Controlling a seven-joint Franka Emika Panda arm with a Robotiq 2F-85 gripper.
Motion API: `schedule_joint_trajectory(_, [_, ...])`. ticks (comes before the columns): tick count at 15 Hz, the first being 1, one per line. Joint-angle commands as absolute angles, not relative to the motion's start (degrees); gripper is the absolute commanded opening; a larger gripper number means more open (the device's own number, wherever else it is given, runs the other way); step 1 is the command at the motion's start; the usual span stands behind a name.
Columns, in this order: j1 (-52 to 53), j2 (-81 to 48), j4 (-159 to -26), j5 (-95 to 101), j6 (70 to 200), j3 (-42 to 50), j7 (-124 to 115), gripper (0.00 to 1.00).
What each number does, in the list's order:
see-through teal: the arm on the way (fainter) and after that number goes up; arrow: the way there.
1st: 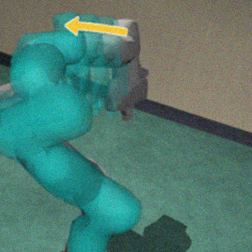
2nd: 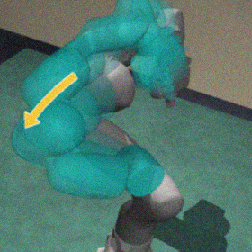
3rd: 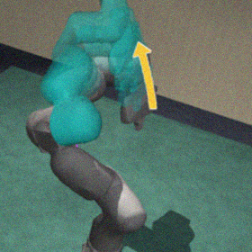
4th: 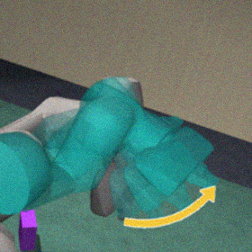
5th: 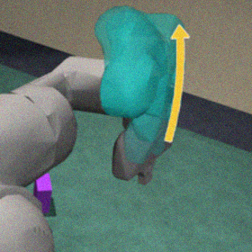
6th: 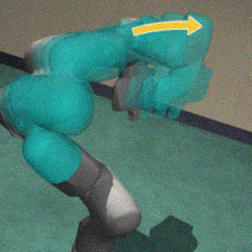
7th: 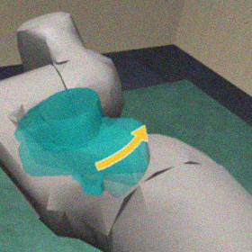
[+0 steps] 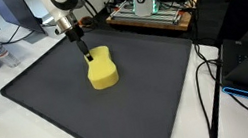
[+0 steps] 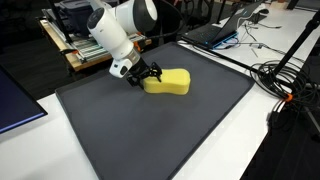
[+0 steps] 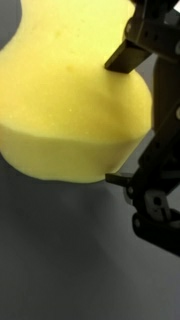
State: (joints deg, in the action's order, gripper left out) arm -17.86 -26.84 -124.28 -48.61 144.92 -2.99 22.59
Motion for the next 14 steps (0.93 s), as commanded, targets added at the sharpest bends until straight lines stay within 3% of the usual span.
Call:
schedule_joint_trajectory(1, [-18.8,-26.2,-125.3,-54.2,144.0,-3.7,28.8,1.0])
schedule_joint_trajectory(2, [-18.8,-26.2,-125.3,-55.5,143.7,-3.5,29.9,0.75])
schedule_joint_trajectory(3, [-18.6,-26.1,-125.3,-56.2,143.2,-3.2,30.5,0.72])
schedule_joint_trajectory(14, [-17.5,-25.0,-125.5,-56.3,136.4,0.1,29.8,0.03])
